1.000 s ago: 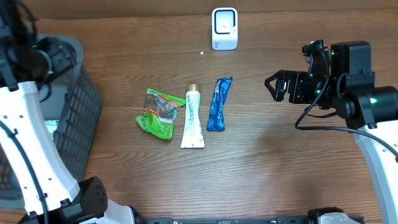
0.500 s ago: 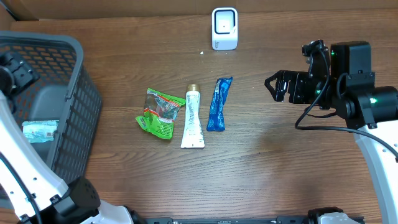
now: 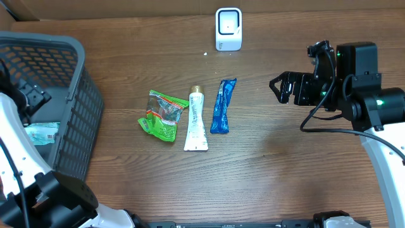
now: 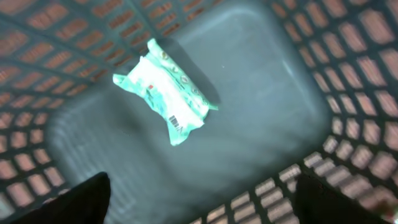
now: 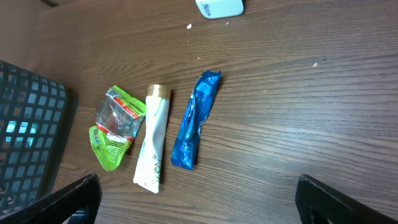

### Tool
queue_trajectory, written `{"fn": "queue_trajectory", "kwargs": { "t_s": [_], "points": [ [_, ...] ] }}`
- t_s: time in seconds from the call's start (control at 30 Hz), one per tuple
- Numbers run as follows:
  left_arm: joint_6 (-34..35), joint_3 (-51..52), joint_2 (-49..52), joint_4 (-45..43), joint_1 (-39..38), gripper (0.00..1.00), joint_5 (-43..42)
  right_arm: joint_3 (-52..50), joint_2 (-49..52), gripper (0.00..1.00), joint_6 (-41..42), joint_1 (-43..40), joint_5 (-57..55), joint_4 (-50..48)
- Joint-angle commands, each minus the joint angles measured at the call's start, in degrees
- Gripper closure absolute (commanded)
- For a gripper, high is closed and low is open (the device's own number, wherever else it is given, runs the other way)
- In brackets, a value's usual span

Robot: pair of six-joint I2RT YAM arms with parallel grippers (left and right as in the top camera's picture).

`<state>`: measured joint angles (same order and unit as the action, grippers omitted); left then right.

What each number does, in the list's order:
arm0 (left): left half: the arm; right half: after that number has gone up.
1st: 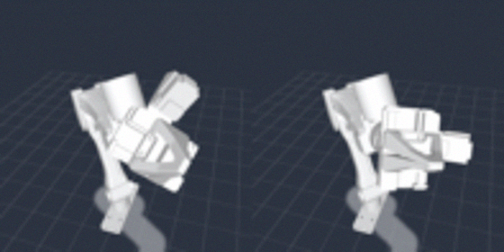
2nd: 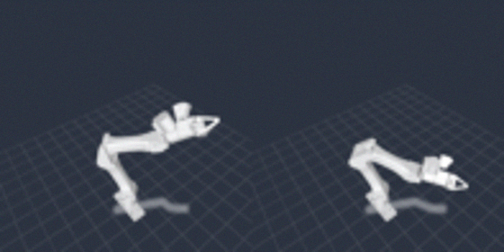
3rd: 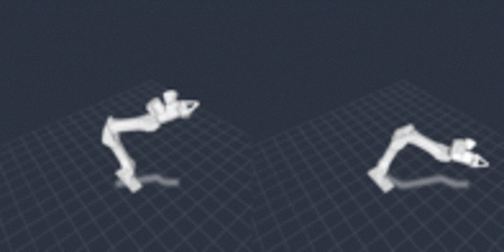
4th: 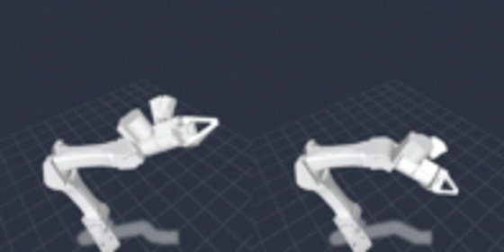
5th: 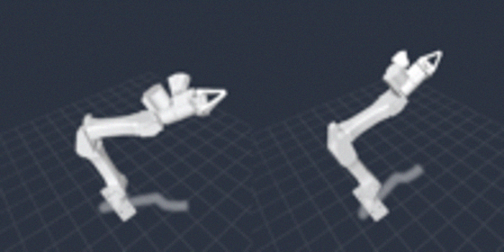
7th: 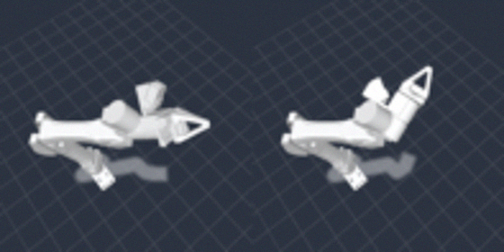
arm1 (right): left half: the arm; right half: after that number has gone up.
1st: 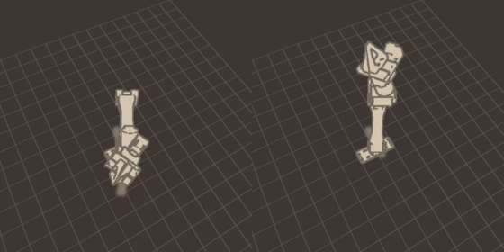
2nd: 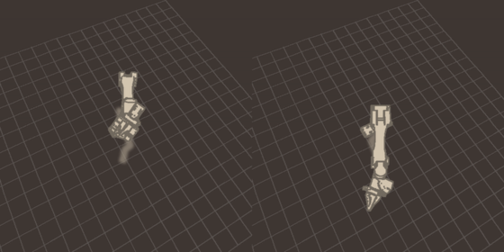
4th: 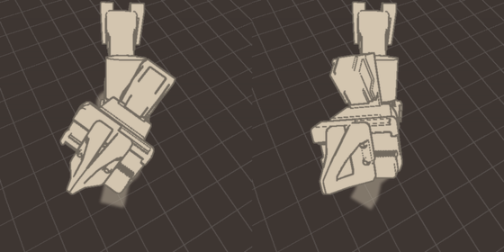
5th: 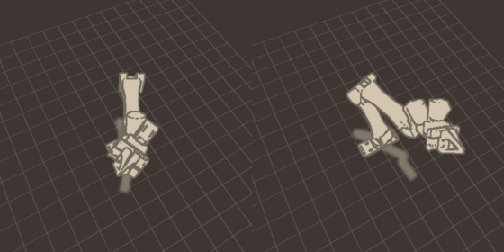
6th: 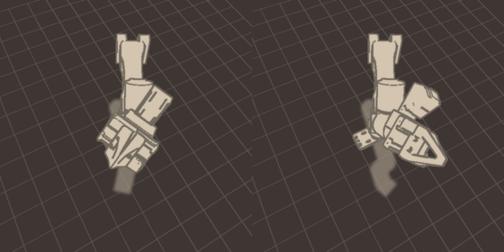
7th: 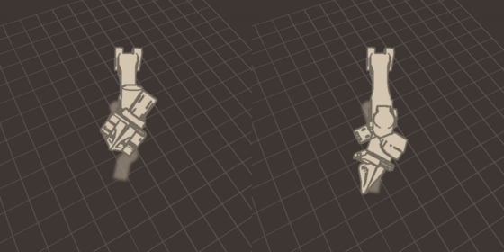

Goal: Scan the item barcode
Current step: 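Reach the left gripper into the basket and grasp the mint wipes pack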

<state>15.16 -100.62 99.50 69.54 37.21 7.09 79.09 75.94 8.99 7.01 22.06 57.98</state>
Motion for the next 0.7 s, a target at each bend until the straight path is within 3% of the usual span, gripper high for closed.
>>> {"fn": "queue_trajectory", "kwargs": {
  "t_s": [0.0,0.33,0.67],
  "points": [
    [6.36,7.08,0.13,-5.88,1.44,0.06,1.90,1.60,0.07,0.00,-0.02,0.07,0.11,-0.13],
    [8.28,22.60,0.15,-25.03,1.79,0.05,2.36,1.60,0.44,0.00,-0.02,0.07,0.11,0.02],
    [8.44,31.93,0.31,-38.03,1.86,0.02,4.42,1.55,0.70,0.00,-0.02,0.07,0.09,0.46]
  ]
}}
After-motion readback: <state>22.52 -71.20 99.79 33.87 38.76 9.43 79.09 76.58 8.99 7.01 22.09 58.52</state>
